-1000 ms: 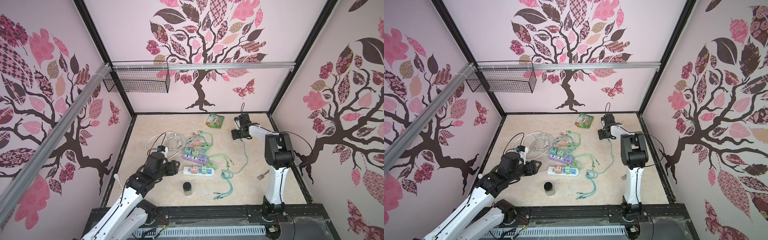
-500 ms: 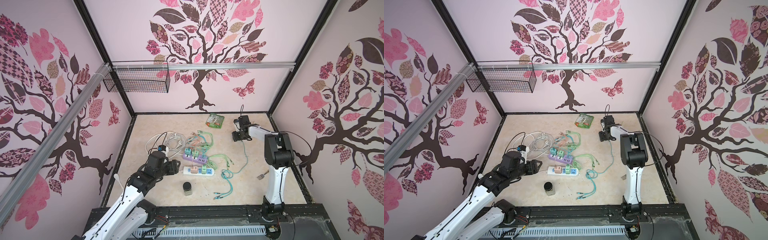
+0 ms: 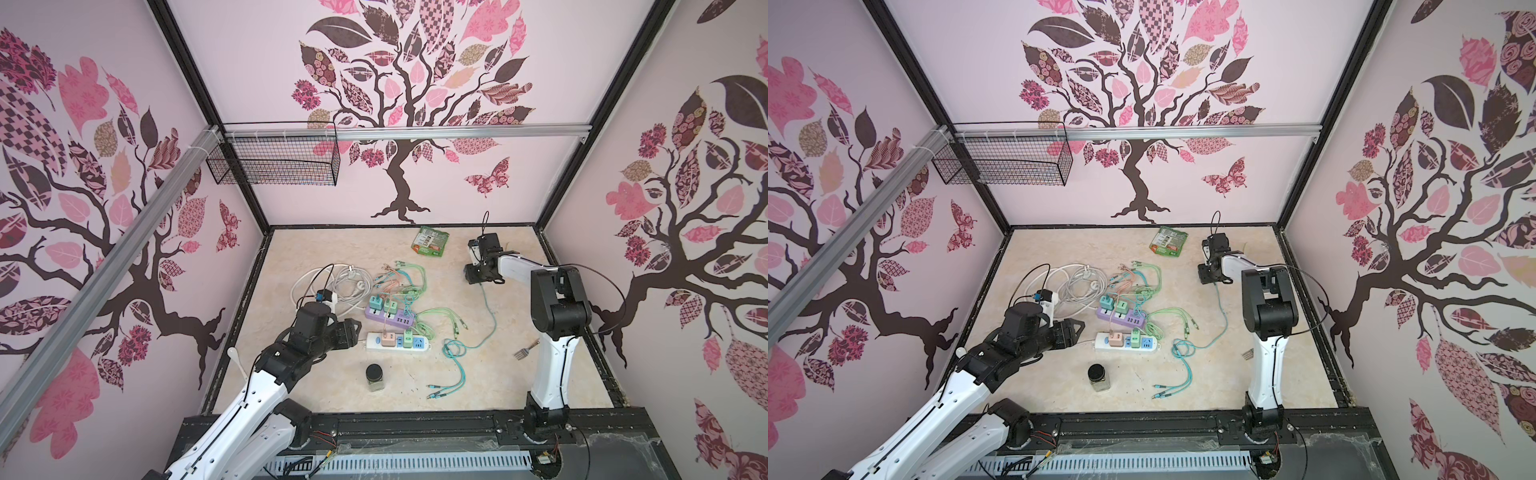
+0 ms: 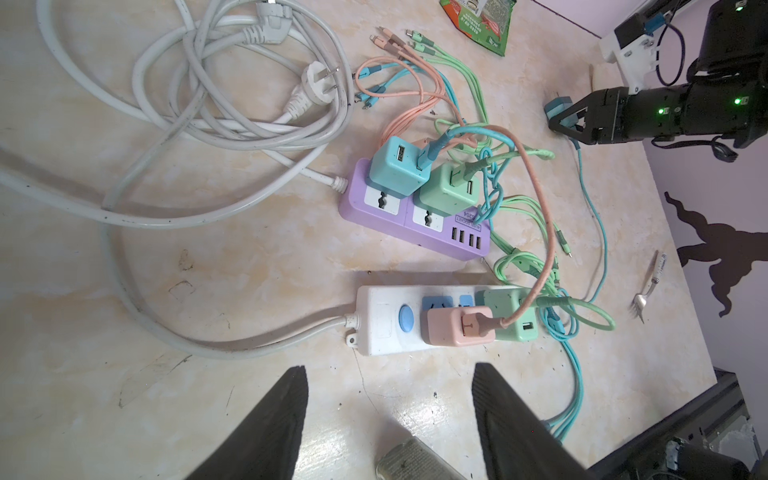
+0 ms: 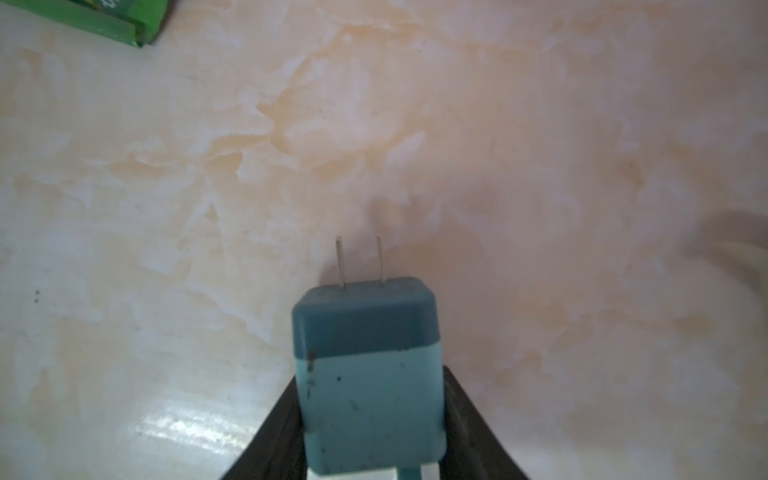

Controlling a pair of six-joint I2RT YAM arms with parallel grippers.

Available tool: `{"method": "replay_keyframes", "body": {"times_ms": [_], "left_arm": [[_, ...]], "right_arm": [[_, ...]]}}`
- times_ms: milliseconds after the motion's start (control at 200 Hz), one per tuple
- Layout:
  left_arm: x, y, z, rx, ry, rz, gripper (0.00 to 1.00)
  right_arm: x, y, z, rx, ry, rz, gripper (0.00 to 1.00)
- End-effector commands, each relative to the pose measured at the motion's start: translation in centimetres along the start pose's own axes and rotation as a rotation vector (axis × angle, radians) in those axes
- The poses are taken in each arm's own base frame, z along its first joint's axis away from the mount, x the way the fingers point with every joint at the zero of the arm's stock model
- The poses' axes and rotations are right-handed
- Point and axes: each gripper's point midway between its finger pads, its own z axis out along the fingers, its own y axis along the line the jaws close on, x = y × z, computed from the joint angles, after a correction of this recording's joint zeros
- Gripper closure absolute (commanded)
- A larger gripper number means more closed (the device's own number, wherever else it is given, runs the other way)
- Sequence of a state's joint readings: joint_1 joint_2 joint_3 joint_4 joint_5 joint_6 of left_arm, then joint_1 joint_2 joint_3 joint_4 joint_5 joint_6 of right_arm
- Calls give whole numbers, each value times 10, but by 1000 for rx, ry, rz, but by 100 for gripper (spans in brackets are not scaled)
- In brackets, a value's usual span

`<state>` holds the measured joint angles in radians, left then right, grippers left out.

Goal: Insert the plug
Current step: 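Lower the right gripper and close it on the teal charger, then carry the teal charger toward the left gripper while the left gripper rises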

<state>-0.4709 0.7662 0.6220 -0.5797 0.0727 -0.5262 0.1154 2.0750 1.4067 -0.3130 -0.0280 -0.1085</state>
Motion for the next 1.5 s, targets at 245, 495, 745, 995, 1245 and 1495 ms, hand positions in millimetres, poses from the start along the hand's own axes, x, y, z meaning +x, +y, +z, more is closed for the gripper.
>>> {"method": "replay_keyframes", "body": {"times_ms": [245,495,745,995,1245,1495], "left_arm": [[-20,-25,-6,91,-24,-8,33],[-31,-44,-7,162,-18,14,31],[-42,-73,-9,275,23,18,31],[-53,-109,-18,459,35,-7,30],[-61,-135,-25,580,65,7,30],[-68,-157,-29,696,94,14,30]], "right_arm": [[-35,8,-87,-36,-151,53,70],[-50,33,-141,-40,-238,-13,70],[-59,80,-191,-95,-359,-127,70],[-55,119,-238,-257,-471,-158,70],[-36,150,-276,-359,-533,-234,69],[-12,184,-304,-462,-570,-340,68]]}}
